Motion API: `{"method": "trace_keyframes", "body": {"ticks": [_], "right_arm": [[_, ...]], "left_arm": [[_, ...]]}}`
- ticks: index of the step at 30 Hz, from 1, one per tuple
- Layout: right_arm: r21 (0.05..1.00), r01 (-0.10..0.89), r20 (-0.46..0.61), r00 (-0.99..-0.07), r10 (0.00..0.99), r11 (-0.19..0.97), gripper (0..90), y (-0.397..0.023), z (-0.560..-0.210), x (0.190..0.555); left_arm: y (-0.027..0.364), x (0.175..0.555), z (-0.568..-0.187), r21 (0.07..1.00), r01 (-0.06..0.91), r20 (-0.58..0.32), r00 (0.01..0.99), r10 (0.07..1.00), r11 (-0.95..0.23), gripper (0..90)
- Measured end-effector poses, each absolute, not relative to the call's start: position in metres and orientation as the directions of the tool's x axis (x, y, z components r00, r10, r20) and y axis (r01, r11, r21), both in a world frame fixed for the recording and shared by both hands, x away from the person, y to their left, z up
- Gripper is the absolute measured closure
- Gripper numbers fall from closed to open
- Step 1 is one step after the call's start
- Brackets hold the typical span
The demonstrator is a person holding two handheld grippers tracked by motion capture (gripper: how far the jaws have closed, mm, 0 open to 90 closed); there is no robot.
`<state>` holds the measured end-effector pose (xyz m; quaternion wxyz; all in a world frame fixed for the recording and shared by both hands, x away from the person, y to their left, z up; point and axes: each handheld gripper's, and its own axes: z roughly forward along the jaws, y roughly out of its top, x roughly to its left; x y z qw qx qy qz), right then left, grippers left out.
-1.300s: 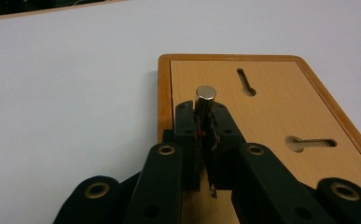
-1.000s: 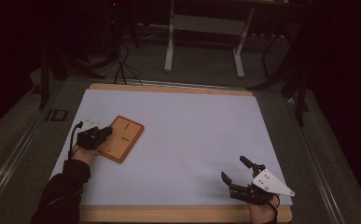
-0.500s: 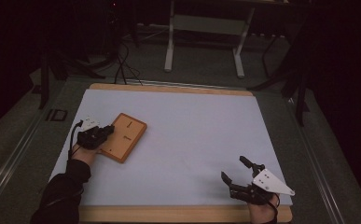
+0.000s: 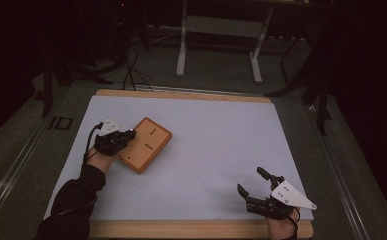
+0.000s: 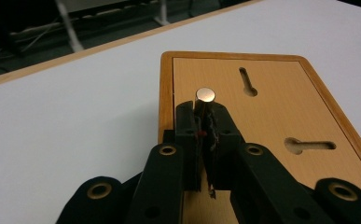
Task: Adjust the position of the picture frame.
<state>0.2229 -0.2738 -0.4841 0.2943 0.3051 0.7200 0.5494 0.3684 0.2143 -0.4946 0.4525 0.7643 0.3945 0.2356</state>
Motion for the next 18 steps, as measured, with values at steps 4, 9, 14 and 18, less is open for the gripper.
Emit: {"method": "trace_keyframes", "body": {"ticks": [4, 9, 14, 18], "right_arm": [[0.972, 0.115, -0.087, -0.64, 0.763, 0.207, 15.1, -0.275, -0.484, 0.223], [0.972, 0.116, -0.083, -0.639, 0.765, 0.203, 15.1, -0.275, -0.483, 0.222], [0.973, 0.116, -0.08, -0.64, 0.764, 0.199, 15.1, -0.276, -0.483, 0.222], [0.973, 0.116, -0.079, -0.642, 0.763, 0.198, 15.1, -0.276, -0.483, 0.222]], "left_arm": [[0.199, 0.372, -0.493, 0.874, 0.38, 0.009, 0.611, 0.792, -0.303, 85.5], [0.176, 0.378, -0.492, 0.868, 0.366, 0.011, 0.659, 0.752, -0.334, 85.5], [0.155, 0.383, -0.493, 0.865, 0.349, 0.018, 0.697, 0.716, -0.361, 85.5], [0.139, 0.386, -0.495, 0.864, 0.338, 0.008, 0.732, 0.681, -0.373, 85.5]]}}
